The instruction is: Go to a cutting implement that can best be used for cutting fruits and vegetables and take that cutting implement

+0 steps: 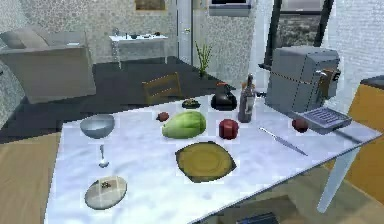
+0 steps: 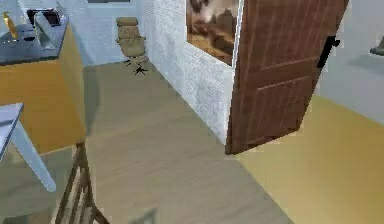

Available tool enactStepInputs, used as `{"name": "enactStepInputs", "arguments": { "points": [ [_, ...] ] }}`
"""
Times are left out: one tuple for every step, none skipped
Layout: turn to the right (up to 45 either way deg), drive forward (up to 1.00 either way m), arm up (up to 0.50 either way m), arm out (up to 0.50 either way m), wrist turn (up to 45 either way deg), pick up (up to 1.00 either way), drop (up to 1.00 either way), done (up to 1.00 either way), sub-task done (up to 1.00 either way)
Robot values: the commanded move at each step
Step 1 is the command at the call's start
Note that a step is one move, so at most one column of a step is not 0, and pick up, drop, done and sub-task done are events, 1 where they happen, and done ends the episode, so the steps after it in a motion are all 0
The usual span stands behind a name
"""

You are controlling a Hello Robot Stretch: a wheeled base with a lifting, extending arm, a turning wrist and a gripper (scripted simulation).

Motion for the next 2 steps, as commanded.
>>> {"name": "enactStepInputs", "arguments": {
  "points": [
    [-45.0, 0.0, 0.0, 0.0, 0.0, 0.0, 0.0, 0.0, 0.0],
    [-15.0, 0.0, 0.0, 0.0, 0.0, 0.0, 0.0, 0.0, 0.0]
  ]
}}
